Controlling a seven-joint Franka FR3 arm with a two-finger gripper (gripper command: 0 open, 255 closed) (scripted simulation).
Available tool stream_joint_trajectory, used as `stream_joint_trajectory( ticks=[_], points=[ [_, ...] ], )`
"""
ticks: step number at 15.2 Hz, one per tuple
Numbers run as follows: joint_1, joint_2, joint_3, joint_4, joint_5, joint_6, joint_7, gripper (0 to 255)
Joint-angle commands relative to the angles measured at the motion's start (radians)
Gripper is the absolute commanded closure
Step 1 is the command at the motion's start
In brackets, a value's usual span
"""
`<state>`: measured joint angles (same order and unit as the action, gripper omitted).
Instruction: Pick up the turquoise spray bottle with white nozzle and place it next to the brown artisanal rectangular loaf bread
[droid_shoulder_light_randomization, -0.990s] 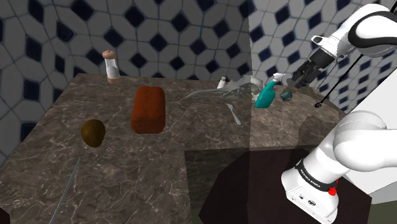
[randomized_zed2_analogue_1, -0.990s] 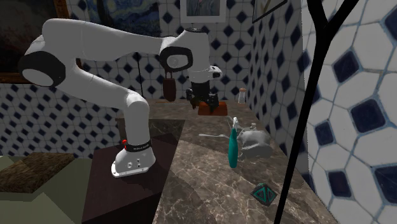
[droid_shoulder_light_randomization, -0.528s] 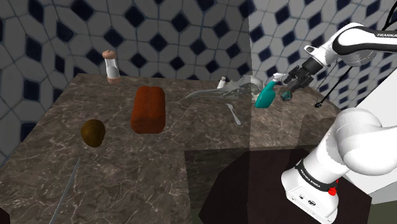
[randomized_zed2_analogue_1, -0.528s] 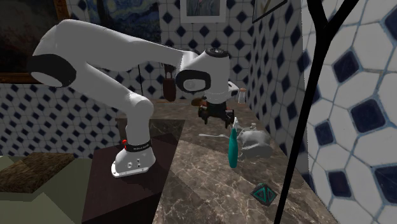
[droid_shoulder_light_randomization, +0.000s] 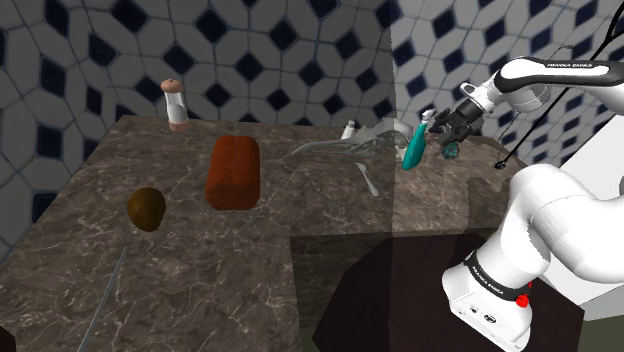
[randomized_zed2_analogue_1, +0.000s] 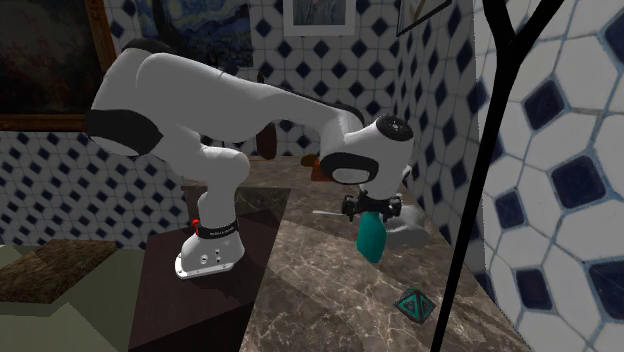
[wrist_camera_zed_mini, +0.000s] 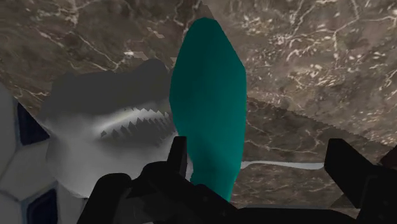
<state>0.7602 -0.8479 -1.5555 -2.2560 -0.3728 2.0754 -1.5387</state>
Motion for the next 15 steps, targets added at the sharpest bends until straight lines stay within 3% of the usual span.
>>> stream_joint_trajectory(
  ticks=[1,7,15],
  points=[
    [0.056,-0.012,-0.047,0.022,-0.010,0.010,-0.021,0],
    [0.106,-0.017,-0.109,-0.022,-0.039,0.094,-0.005,0],
    [0.107,-0.015,-0.109,-0.022,-0.036,0.095,-0.007,0]
  ],
)
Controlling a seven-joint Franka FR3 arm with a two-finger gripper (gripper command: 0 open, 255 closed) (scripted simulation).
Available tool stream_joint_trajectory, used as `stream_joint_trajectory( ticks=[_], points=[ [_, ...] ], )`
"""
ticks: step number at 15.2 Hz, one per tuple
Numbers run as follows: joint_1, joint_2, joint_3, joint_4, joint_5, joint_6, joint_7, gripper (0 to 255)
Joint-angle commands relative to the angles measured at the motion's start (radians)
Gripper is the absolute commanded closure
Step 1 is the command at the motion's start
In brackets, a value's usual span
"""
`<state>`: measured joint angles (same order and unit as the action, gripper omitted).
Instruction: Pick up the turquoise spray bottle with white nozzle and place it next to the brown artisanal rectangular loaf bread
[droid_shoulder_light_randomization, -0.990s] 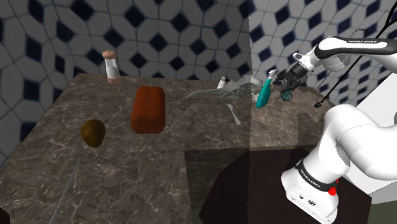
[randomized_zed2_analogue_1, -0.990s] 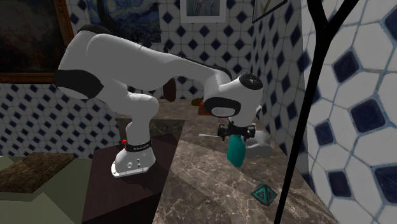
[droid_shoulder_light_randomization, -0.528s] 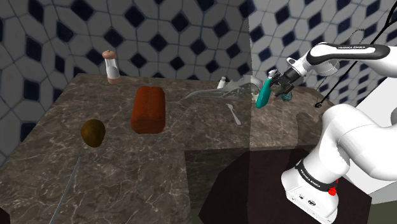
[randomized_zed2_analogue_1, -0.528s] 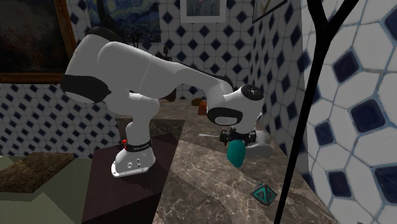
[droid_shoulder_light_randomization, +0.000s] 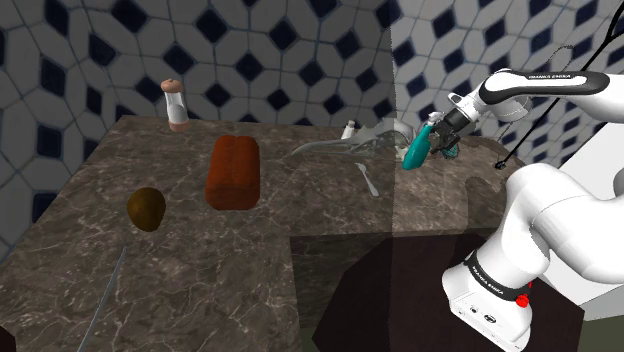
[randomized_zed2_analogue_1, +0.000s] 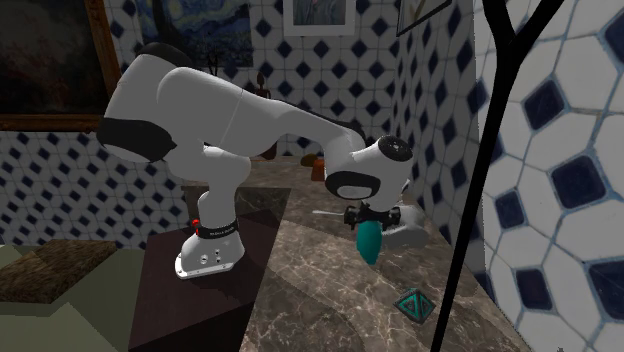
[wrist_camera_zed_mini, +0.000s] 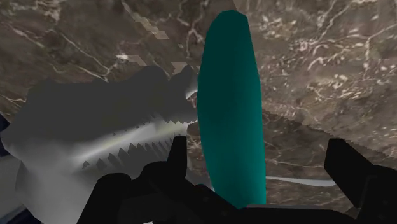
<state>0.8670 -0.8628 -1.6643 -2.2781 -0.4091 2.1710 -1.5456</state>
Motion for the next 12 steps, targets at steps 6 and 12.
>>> stream_joint_trajectory(
  ticks=[6,12],
  points=[
    [0.000,0.000,0.000,0.000,0.000,-0.001,0.000,255],
    [-0.015,0.004,0.027,0.005,0.012,-0.021,0.003,255]
  ],
)
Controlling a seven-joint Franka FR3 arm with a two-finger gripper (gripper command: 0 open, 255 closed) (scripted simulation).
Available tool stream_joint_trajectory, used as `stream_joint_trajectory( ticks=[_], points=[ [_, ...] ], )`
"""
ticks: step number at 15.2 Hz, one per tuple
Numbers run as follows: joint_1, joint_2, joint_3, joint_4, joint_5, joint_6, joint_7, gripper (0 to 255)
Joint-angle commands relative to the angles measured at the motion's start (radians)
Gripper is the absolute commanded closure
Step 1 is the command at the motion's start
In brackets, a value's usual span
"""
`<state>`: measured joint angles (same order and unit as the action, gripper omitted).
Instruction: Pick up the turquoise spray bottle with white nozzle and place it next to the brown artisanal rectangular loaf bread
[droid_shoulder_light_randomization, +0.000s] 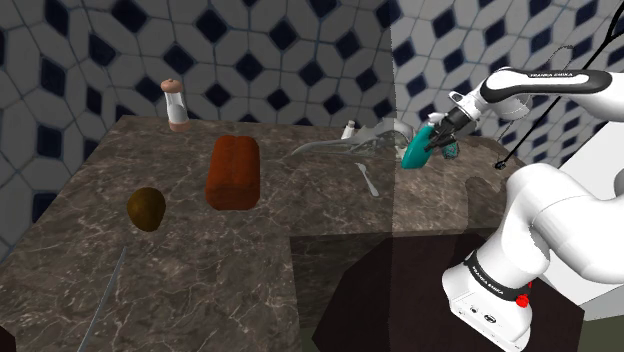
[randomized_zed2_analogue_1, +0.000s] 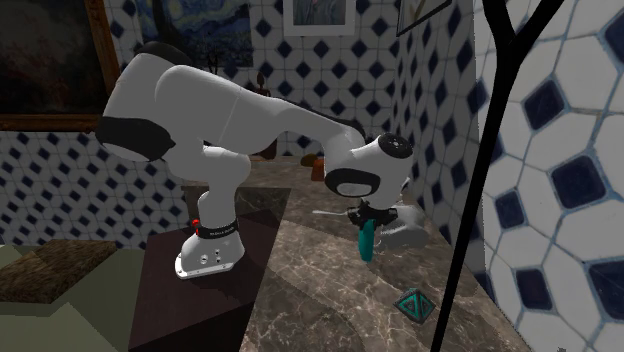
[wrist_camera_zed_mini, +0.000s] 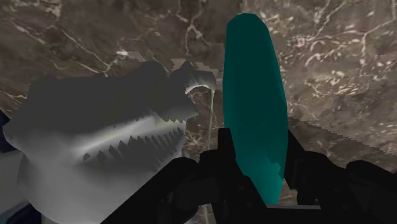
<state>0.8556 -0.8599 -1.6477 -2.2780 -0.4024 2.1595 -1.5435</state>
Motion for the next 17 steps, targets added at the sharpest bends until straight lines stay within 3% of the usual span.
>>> stream_joint_trajectory(
  ticks=[1,17],
  points=[
    [-0.012,0.004,0.023,0.008,0.011,-0.019,0.003,255],
    [-0.104,0.025,0.214,0.085,0.092,-0.186,0.040,255]
  ],
)
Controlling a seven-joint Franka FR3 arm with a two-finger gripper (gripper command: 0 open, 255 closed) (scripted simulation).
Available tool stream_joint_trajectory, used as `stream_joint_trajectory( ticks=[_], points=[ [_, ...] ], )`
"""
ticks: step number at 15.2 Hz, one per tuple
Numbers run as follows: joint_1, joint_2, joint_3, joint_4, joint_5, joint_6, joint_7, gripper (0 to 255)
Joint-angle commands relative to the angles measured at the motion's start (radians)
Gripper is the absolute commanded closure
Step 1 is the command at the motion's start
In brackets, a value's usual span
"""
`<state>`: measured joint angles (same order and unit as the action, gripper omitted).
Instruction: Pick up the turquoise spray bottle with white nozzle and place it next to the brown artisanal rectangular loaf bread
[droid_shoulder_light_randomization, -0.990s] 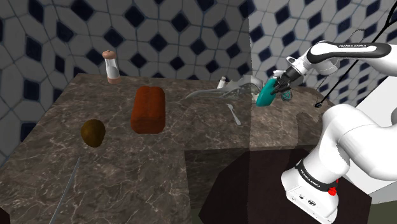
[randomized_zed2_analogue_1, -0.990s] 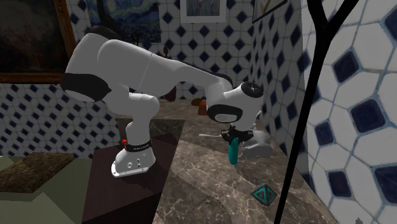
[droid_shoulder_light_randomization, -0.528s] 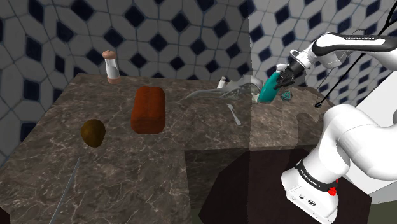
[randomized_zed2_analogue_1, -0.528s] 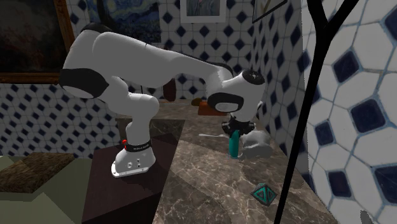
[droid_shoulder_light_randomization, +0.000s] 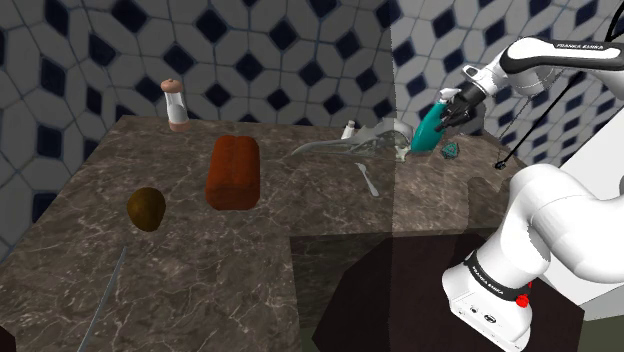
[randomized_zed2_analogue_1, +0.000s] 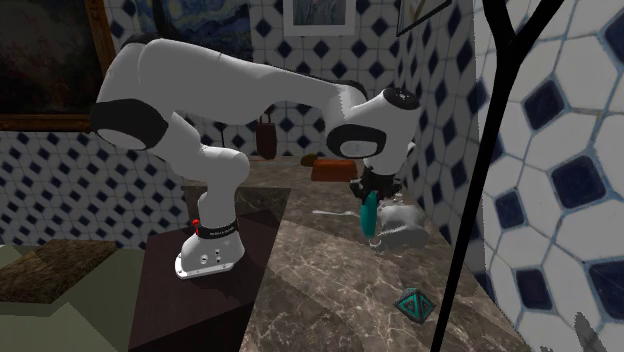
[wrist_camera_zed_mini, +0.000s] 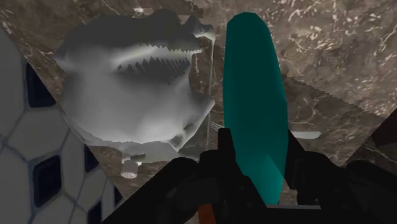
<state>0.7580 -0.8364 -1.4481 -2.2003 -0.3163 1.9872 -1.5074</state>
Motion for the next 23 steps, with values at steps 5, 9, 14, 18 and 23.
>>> stream_joint_trajectory(
  ticks=[5,9,14,18,23],
  points=[
    [-0.023,0.006,0.064,0.043,0.029,-0.067,0.017,255],
    [-0.033,0.010,0.101,0.075,0.046,-0.109,0.028,255],
    [-0.040,0.017,0.141,0.119,0.066,-0.163,0.042,255],
    [-0.042,0.023,0.169,0.159,0.082,-0.206,0.054,255],
    [-0.039,0.033,0.200,0.213,0.101,-0.259,0.068,255]
  ],
)
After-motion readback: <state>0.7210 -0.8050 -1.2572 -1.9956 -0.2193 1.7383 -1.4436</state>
